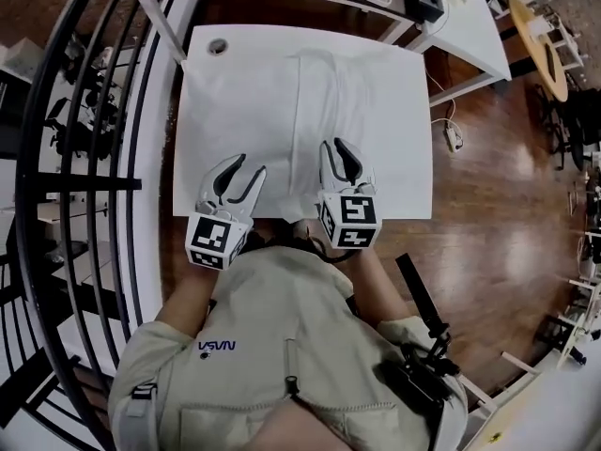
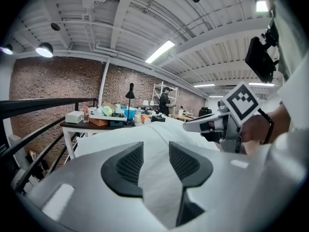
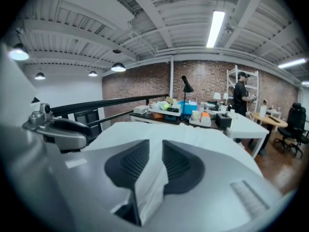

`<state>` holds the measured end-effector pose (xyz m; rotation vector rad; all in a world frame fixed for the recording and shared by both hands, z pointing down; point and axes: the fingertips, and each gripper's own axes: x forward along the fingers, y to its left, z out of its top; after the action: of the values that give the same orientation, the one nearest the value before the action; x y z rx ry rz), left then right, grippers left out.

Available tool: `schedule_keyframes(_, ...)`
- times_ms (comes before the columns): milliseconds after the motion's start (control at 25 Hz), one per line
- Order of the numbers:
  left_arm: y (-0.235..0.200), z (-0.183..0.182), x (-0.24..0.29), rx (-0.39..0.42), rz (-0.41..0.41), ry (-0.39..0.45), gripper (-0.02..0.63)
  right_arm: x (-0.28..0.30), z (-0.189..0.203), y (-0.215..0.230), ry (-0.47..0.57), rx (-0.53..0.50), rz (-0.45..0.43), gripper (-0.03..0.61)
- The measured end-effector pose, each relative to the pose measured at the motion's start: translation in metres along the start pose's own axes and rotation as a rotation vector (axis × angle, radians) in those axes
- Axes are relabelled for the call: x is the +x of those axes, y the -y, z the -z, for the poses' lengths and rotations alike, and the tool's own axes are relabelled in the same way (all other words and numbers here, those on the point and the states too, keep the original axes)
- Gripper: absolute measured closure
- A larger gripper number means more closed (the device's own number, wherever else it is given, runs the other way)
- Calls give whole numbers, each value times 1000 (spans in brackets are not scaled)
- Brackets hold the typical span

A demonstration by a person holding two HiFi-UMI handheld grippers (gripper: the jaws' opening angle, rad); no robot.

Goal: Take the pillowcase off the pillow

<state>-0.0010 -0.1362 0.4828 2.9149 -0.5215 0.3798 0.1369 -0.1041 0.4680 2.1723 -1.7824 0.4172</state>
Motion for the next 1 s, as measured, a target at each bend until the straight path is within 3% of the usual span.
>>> schedule_keyframes(240, 36, 9, -1, 42, -108, -70, 470, -15, 25, -9, 3, 25, -135, 495)
schedule_keyframes(400, 52, 19, -6, 32, -188, -95, 463, -24, 47, -4, -6, 16, -183, 495)
schedule_keyframes(520, 54, 32, -14, 55, -204, -128, 459, -32, 60, -14, -32, 27, -202, 494)
schedule_keyframes(1000, 45, 78, -15, 113, -52, -230, 392, -41, 111, -58, -207, 35, -118, 450)
